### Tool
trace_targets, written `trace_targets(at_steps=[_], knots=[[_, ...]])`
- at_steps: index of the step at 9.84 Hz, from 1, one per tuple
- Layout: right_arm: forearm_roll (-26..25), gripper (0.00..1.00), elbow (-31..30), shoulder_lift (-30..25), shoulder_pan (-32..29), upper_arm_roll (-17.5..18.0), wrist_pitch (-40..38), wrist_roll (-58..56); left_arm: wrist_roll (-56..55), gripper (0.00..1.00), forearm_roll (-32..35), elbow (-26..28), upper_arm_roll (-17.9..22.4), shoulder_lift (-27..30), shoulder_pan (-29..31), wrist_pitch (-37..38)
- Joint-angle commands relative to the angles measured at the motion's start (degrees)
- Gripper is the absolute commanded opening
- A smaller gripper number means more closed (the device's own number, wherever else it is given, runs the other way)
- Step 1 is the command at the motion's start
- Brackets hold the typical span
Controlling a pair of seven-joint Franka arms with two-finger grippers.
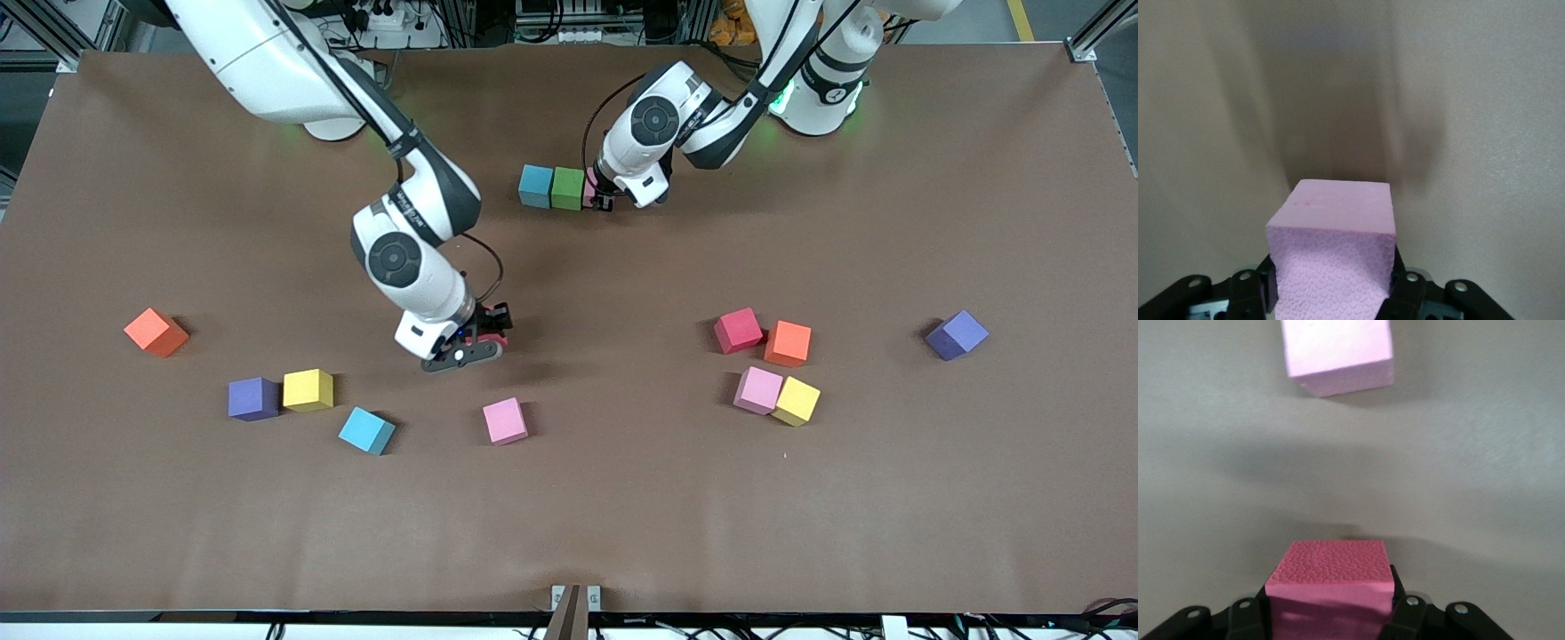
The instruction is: Form number 2 with 11 blocks
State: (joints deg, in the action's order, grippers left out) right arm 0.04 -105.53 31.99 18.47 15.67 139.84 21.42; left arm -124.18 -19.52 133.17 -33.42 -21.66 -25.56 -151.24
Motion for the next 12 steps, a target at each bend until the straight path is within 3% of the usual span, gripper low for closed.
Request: trace_targets(at_steps=[1,4,6,7,8,12], knots=[[0.92,0.18,-0.82,-1.66,1.91,0.06,-0.27,5.19,-0.81,0.0,0.45,-0.81,0.2,-1.54,-0.36,-0.99],[0.84,0.18,-0.99,-2.28,4.19,-0.02,-0.27,8.98,-0.81,0.0,0.45,-1.95,1.26,-2.16,-0.45,-0.99],[0.49,0.18,-1.17,-2.98,4.73,-0.02,-0.97,9.96,-0.72,0.15,0.45,-2.04,1.43,-2.42,-0.8,-0.99],[0.31,0.18,-1.69,-3.33,4.73,-0.11,-1.06,9.96,-0.54,0.46,0.45,-2.39,1.61,-2.77,-0.72,-0.9],[0.13,0.18,-1.7,-3.42,4.47,-0.2,-1.67,9.78,-0.63,0.99,0.45,-2.83,2.13,-3.12,-0.72,-0.9],[-0.92,0.18,-3.09,-4.04,0.61,-0.29,-2.64,1.55,-1.15,1.0,0.27,-2.92,2.13,-2.43,-0.54,-0.29]])
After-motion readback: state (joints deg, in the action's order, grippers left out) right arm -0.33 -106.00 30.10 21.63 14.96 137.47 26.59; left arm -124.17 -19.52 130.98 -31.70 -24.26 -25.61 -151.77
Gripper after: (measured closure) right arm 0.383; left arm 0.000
